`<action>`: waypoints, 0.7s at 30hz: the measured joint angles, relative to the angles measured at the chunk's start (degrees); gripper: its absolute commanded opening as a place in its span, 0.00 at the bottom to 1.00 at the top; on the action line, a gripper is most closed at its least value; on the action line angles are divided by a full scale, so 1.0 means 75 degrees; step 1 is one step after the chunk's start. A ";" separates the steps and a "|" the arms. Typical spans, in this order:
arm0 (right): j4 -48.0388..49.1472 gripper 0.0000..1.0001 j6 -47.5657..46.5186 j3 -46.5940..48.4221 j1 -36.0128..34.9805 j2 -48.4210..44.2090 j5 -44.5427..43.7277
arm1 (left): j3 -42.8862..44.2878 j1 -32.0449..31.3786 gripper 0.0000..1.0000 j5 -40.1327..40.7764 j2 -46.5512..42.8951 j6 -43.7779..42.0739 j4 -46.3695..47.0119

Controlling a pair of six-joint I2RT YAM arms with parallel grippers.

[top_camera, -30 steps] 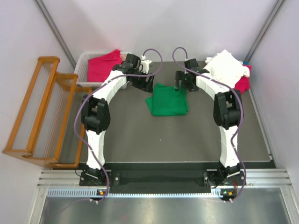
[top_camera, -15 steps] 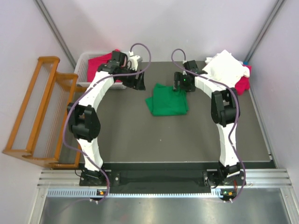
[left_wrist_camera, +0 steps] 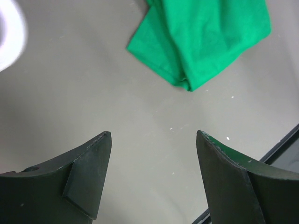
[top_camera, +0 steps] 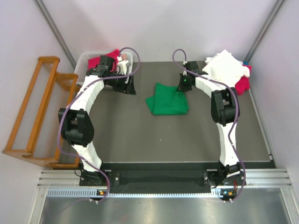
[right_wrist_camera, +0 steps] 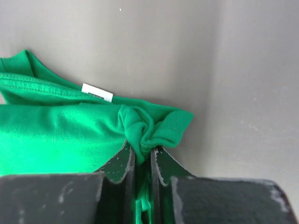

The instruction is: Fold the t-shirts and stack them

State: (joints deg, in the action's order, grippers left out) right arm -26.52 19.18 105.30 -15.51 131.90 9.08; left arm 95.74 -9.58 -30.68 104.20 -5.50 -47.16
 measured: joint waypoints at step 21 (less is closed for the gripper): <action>0.0160 0.00 -0.0219 -0.0734 -0.0309 -0.1134 -0.0533 | -0.0090 0.0662 0.77 -0.0440 -0.0119 -0.0076 -0.0291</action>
State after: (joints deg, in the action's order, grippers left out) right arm -25.32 17.54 99.79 -17.82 123.39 5.08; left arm 95.07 -4.62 -33.98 103.31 -6.07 -49.34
